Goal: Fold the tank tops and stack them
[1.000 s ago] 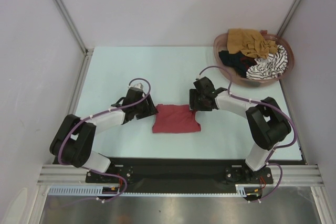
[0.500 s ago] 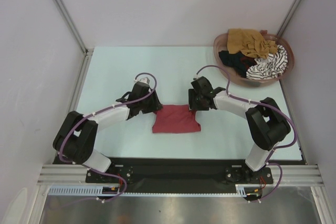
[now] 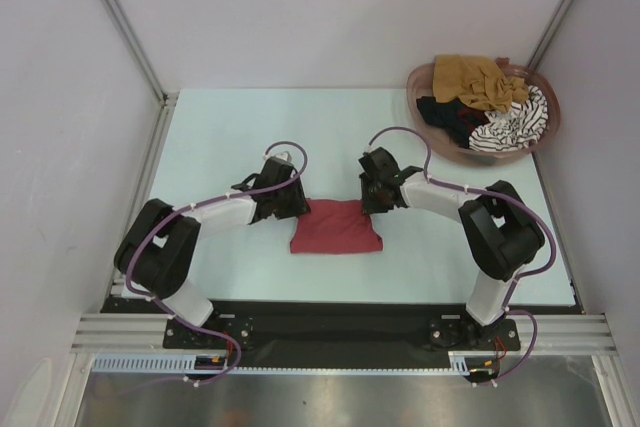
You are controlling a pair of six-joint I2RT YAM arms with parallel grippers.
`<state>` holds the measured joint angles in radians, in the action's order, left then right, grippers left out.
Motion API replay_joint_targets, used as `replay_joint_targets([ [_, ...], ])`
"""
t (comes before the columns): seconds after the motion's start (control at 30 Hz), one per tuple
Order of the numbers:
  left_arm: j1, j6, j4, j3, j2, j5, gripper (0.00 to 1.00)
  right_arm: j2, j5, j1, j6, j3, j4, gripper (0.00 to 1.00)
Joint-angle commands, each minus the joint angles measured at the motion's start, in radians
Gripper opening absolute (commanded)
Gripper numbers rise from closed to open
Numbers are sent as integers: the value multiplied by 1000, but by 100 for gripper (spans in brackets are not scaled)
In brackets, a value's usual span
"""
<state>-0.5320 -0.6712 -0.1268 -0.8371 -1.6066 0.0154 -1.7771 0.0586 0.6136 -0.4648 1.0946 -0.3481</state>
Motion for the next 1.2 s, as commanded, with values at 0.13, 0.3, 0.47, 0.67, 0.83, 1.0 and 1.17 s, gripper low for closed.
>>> replay_joint_targets([
  [0.13, -13, 32, -66, -51, 23, -87, 43, -18, -89, -6, 11, 21, 61, 0],
  [0.3, -13, 44, -109, -62, 65, -112, 42, 4, -371, -92, -54, -86, 233, 0],
  [0.47, -13, 48, -128, -59, 83, -92, 42, 56, -540, -156, -109, -180, 429, 0],
  [0.67, -11, 36, -129, -25, 114, -83, 54, 41, -739, -236, -216, -292, 656, 0],
  [0.83, -10, 25, -99, -26, 74, -65, 57, -28, -847, -282, -314, -352, 862, 0],
  [1.0, -2, 16, -43, -42, 16, -34, 63, -62, -878, -290, -356, -372, 934, 0],
  [1.17, -2, 9, -36, -53, -36, -34, 52, -65, -867, -291, -337, -375, 925, 0],
])
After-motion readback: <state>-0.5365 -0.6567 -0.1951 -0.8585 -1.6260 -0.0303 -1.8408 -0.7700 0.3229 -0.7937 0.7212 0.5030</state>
